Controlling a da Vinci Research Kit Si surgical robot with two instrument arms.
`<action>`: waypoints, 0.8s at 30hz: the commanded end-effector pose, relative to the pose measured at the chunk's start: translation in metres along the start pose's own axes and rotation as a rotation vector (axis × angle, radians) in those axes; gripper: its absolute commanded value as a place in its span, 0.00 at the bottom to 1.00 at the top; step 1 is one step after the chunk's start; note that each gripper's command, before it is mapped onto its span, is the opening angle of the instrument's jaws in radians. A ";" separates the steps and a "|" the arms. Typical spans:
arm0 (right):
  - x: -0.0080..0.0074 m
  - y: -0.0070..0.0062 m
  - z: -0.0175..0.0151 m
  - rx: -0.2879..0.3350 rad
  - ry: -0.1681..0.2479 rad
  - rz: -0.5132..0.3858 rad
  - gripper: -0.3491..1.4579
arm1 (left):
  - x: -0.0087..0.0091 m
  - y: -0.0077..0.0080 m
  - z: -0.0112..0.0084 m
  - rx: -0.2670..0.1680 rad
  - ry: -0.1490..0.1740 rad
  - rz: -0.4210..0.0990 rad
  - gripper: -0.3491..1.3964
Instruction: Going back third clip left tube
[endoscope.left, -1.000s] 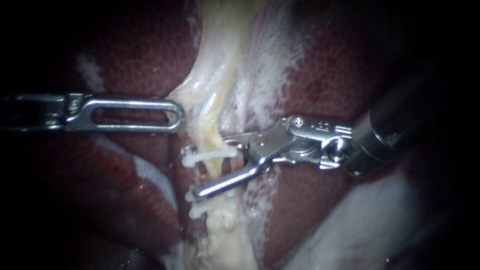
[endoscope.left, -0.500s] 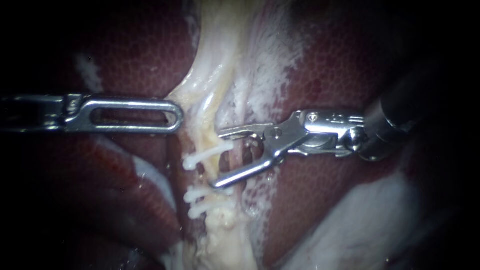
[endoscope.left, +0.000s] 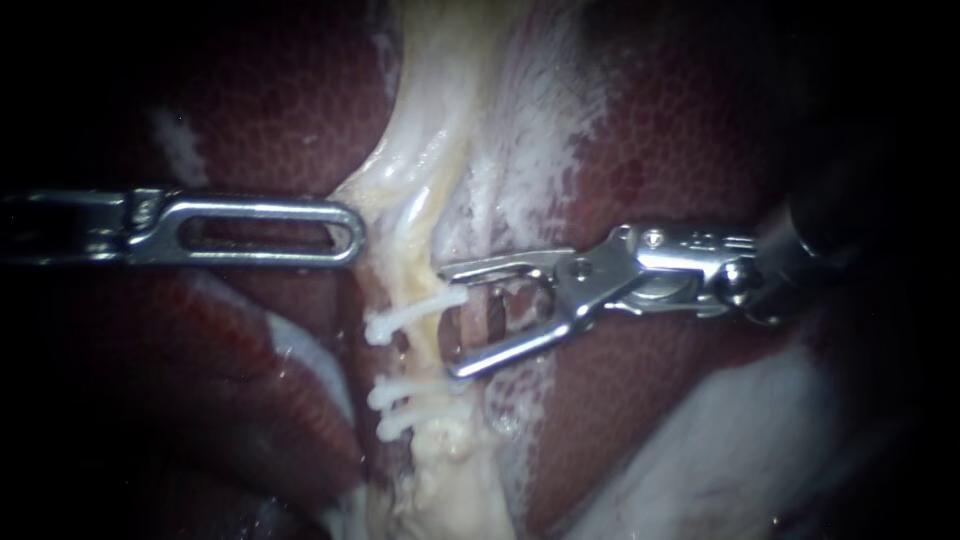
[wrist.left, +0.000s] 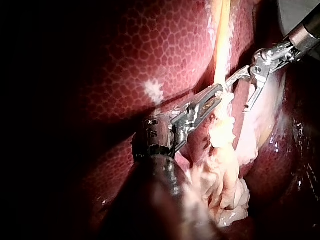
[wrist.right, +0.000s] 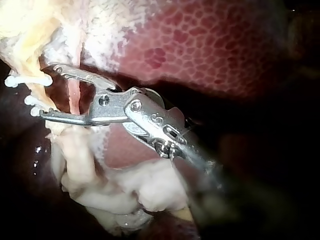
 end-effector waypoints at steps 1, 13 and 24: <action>0.0000 -0.0002 -0.0007 -0.006 0.000 0.003 0.52 | 0.0001 0.0002 0.0002 0.001 0.001 0.000 0.00; 0.0035 -0.0034 -0.0080 -0.046 -0.004 -0.012 0.52 | 0.0005 0.0010 0.0005 0.000 0.000 0.003 0.00; 0.0064 -0.0050 -0.0089 -0.041 -0.002 -0.015 0.52 | 0.0006 0.0010 0.0008 -0.002 -0.002 0.004 0.00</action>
